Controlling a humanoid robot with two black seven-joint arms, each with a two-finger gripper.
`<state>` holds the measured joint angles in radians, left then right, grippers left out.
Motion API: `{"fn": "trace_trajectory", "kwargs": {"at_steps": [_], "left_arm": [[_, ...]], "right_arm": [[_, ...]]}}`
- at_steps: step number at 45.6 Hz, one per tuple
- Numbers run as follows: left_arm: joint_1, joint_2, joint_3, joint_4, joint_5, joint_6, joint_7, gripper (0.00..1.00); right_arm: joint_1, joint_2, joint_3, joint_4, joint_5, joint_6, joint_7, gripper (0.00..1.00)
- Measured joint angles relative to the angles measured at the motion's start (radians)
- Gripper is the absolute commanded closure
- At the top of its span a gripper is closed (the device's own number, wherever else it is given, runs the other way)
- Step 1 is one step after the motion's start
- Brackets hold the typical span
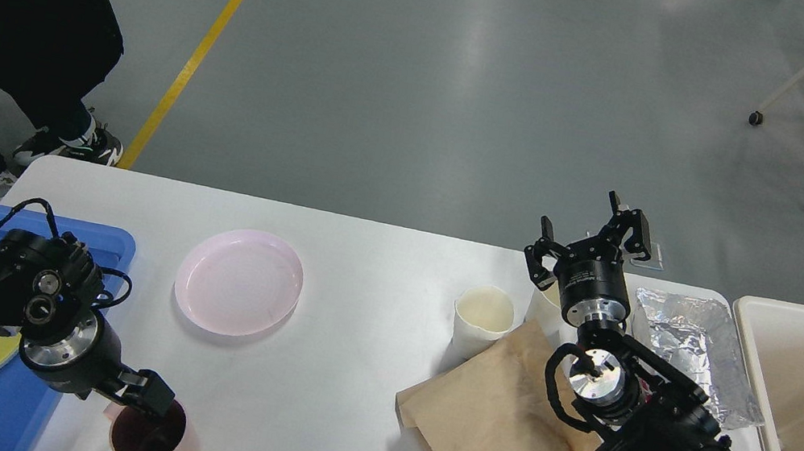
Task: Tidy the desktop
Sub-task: 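Grasp the pink cup with the left gripper and lift it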
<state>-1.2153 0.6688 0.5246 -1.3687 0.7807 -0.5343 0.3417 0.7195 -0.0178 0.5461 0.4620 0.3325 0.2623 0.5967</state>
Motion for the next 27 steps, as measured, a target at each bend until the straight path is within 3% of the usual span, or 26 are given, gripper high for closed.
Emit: {"fn": "trace_trajectory", "kwargs": {"at_steps": [11,15,17,21,25,27], "left_arm": [[0.054,-0.037,-0.005,0.043,0.0,0.012,-0.001,0.01],[0.059,-0.038,-0.006,0.047,0.002,0.013,-0.001,0.06],[0.06,-0.039,-0.006,0.049,0.006,0.013,-0.001,0.13],[0.06,-0.043,-0.007,0.056,0.025,0.012,-0.001,0.37],[0.06,-0.044,-0.008,0.059,0.038,0.008,-0.001,0.49],[0.062,-0.045,-0.008,0.06,0.04,0.005,-0.001,0.62]], "right_arm": [[0.0,0.0,0.0,0.0,0.0,0.0,0.0,0.0],[0.0,0.0,0.0,0.0,0.0,0.0,0.0,0.0],[0.0,0.0,0.0,0.0,0.0,0.0,0.0,0.0],[0.0,0.0,0.0,0.0,0.0,0.0,0.0,0.0],[0.0,0.0,0.0,0.0,0.0,0.0,0.0,0.0],[0.0,0.0,0.0,0.0,0.0,0.0,0.0,0.0]]}}
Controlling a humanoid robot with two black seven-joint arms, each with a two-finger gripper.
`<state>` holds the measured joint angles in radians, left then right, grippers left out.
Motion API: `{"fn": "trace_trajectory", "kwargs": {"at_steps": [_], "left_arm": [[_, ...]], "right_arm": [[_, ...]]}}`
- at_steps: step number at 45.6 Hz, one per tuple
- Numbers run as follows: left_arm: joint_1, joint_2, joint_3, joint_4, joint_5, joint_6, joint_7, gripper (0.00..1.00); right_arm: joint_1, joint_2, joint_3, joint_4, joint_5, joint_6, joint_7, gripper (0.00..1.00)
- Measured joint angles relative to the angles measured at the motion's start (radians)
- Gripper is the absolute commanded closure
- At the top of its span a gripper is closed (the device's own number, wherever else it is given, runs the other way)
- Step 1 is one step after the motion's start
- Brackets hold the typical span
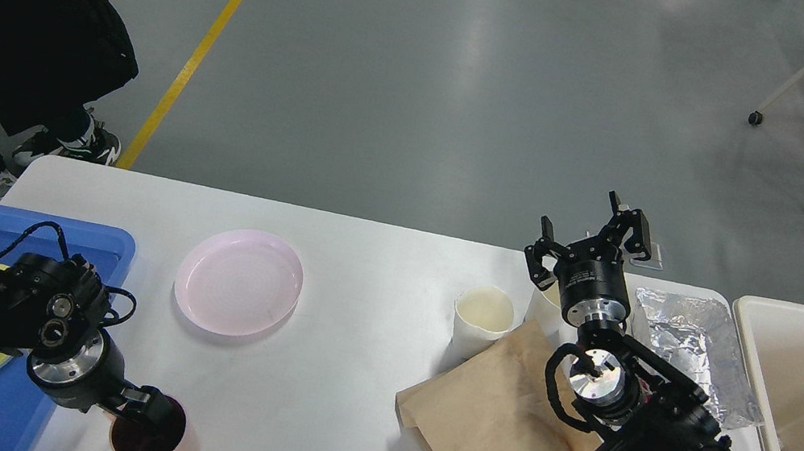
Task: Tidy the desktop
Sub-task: 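Grasp the pink cup with the left gripper and lift it, then set the pink cup down on the blue tray and release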
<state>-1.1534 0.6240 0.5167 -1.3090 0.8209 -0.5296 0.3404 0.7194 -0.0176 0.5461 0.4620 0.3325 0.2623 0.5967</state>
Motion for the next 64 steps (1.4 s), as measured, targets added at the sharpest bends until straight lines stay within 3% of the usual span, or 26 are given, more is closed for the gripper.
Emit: {"fn": "trace_trajectory", "kwargs": {"at_steps": [2,12,24,33,43,45,51,57,64], "left_arm": [[0.002,-0.001,0.0,0.0,0.001,-0.003,0.0,0.73],[0.013,0.0,-0.003,-0.001,-0.009,-0.003,-0.011,0.97],[0.007,0.014,-0.006,-0.002,-0.014,-0.035,-0.009,0.99],[-0.031,0.058,-0.058,-0.016,-0.018,-0.167,-0.01,0.99],[-0.269,0.224,-0.074,-0.122,-0.042,-0.392,-0.004,0.99],[-0.364,0.285,-0.075,-0.143,-0.051,-0.419,-0.001,0.98],[-0.484,0.376,-0.077,-0.149,-0.054,-0.43,0.001,0.98],[-0.49,0.426,-0.066,-0.149,-0.054,-0.431,0.002,0.98],[-0.364,0.444,-0.052,-0.147,-0.038,-0.431,0.004,0.98]], "right_arm": [[0.0,0.0,0.0,0.0,0.0,0.0,0.0,0.0],[0.0,0.0,0.0,0.0,0.0,0.0,0.0,0.0],[0.0,0.0,0.0,0.0,0.0,0.0,0.0,0.0],[0.0,0.0,0.0,0.0,0.0,0.0,0.0,0.0],[0.0,-0.001,0.0,0.0,0.0,0.0,0.0,0.0],[0.0,-0.001,0.0,0.0,0.0,0.0,0.0,0.0],[0.0,-0.001,0.0,0.0,0.0,0.0,0.0,0.0],[0.0,-0.001,0.0,0.0,0.0,0.0,0.0,0.0],[0.0,0.0,0.0,0.0,0.0,0.0,0.0,0.0]]}}
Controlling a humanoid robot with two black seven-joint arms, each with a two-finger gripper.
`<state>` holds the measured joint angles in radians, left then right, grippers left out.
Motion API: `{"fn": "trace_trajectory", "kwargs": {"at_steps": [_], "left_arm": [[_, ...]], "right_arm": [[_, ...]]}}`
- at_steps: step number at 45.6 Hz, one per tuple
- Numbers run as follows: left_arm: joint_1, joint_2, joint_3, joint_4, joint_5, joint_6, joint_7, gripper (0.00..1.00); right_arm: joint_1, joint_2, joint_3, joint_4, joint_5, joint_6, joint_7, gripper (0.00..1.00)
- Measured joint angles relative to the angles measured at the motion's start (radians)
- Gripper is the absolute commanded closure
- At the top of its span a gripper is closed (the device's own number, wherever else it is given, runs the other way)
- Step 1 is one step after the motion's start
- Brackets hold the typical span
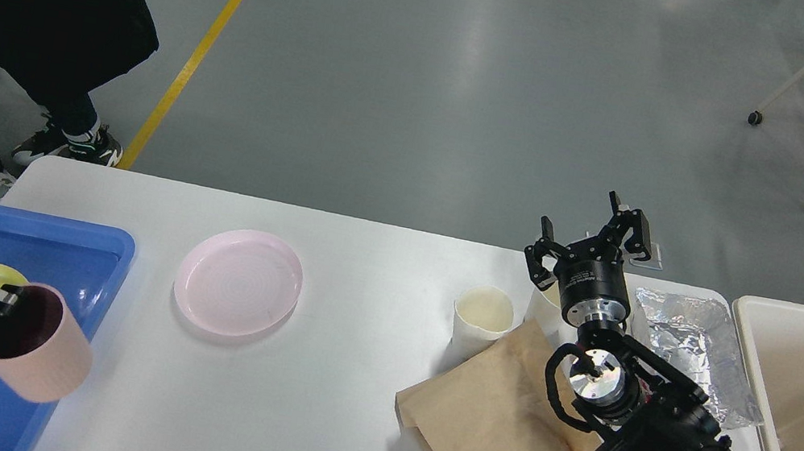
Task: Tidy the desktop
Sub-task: 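Set the pink cup down on the blue tray and release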
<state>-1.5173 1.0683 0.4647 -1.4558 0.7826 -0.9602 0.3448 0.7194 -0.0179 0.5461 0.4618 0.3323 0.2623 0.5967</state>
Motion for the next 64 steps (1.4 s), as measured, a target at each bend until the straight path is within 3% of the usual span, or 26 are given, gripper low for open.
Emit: {"fn": "trace_trajectory", "kwargs": {"at_steps": [2,8,23,36,42,45,48,56,64], "left_arm": [[0.085,0.003,0.001,0.003,0.017,0.0,0.0,0.98],[0.193,0.008,0.001,0.004,0.069,0.0,0.001,0.97],[0.312,0.032,0.001,0.095,0.207,0.053,-0.002,0.95],[0.427,0.016,0.002,0.161,0.211,0.297,-0.007,0.94],[0.461,0.01,0.002,0.166,0.21,0.349,-0.008,0.92],[0.469,0.004,0.002,0.168,0.21,0.357,-0.009,0.84],[0.475,-0.004,0.002,0.177,0.21,0.364,-0.01,0.69],[0.491,-0.017,0.0,0.218,0.202,0.392,-0.016,0.01],[0.485,-0.02,-0.007,0.244,0.198,0.393,-0.018,0.02]], "right_arm": [[0.0,0.0,0.0,0.0,0.0,0.0,0.0,0.0],[-0.001,0.0,0.0,0.0,0.0,0.0,0.0,0.0],[-0.001,0.0,0.0,0.0,0.0,0.0,0.0,0.0],[-0.001,0.0,0.0,0.0,0.0,0.0,0.0,0.0],[-0.001,0.0,0.0,0.0,0.0,0.0,0.0,0.0],[-0.001,0.0,0.0,0.0,0.0,0.0,0.0,0.0],[-0.001,0.0,0.0,0.0,0.0,0.0,0.0,0.0],[-0.001,0.0,0.0,0.0,0.0,0.0,0.0,0.0],[0.0,0.0,0.0,0.0,0.0,0.0,0.0,0.0]]}}
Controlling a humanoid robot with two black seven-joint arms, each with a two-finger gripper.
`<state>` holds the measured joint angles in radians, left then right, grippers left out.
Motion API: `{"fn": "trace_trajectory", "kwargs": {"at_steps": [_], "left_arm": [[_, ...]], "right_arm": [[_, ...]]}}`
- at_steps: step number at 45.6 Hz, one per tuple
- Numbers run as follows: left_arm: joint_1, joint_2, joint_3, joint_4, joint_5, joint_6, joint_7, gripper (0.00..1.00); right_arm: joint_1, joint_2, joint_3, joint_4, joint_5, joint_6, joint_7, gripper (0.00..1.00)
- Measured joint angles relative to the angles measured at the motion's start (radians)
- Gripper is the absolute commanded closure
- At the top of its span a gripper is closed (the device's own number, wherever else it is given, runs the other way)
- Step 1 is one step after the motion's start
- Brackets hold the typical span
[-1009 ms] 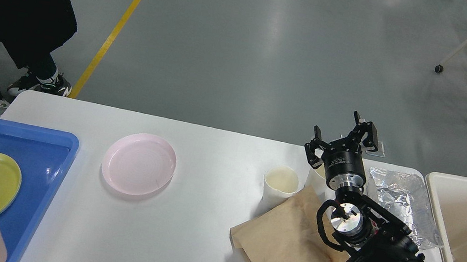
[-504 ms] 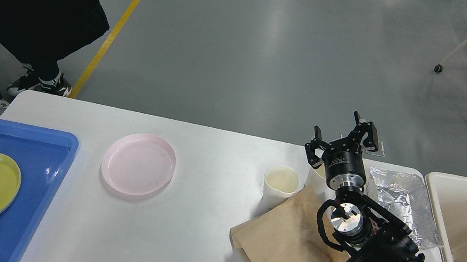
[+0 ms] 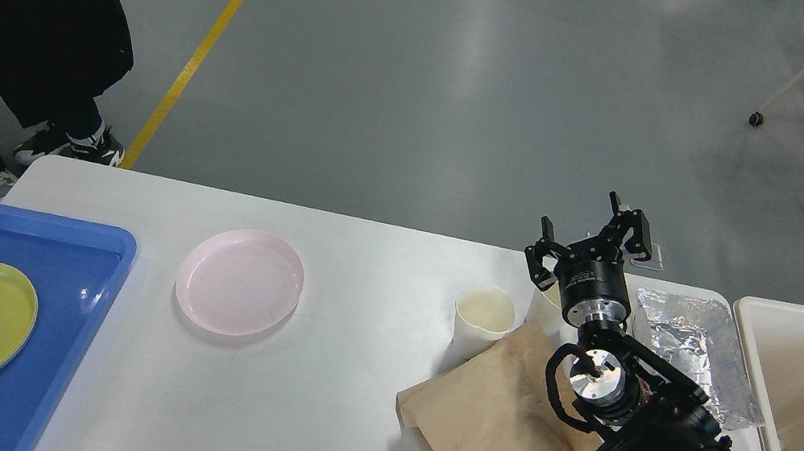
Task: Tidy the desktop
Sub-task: 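Set the pink cup down on the blue tray and release, then move the left gripper to the rim of the pink plate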
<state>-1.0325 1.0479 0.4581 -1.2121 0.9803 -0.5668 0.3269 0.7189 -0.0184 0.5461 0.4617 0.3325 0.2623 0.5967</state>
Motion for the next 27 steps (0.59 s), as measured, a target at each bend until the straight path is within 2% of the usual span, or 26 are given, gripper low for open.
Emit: {"fn": "trace_trajectory", "kwargs": {"at_steps": [10,14,17,23,27], "left_arm": [[-0.015,0.001,-0.013,0.001,-0.014,-0.018,-0.014,0.02],[-0.029,0.008,-0.023,0.001,-0.042,-0.058,-0.026,0.02],[-0.053,0.016,-0.033,0.0,-0.062,-0.123,-0.029,0.02],[-0.148,0.052,-0.083,0.0,-0.091,-0.329,-0.031,0.02],[-0.228,0.074,-0.153,0.002,-0.143,-0.38,-0.03,0.02]], "right_arm": [[0.0,0.0,0.0,0.0,0.0,0.0,0.0,0.0],[0.0,0.0,0.0,0.0,0.0,0.0,0.0,0.0],[0.0,0.0,0.0,0.0,0.0,0.0,0.0,0.0],[0.0,0.0,0.0,0.0,0.0,0.0,0.0,0.0],[0.0,0.0,0.0,0.0,0.0,0.0,0.0,0.0]]}}
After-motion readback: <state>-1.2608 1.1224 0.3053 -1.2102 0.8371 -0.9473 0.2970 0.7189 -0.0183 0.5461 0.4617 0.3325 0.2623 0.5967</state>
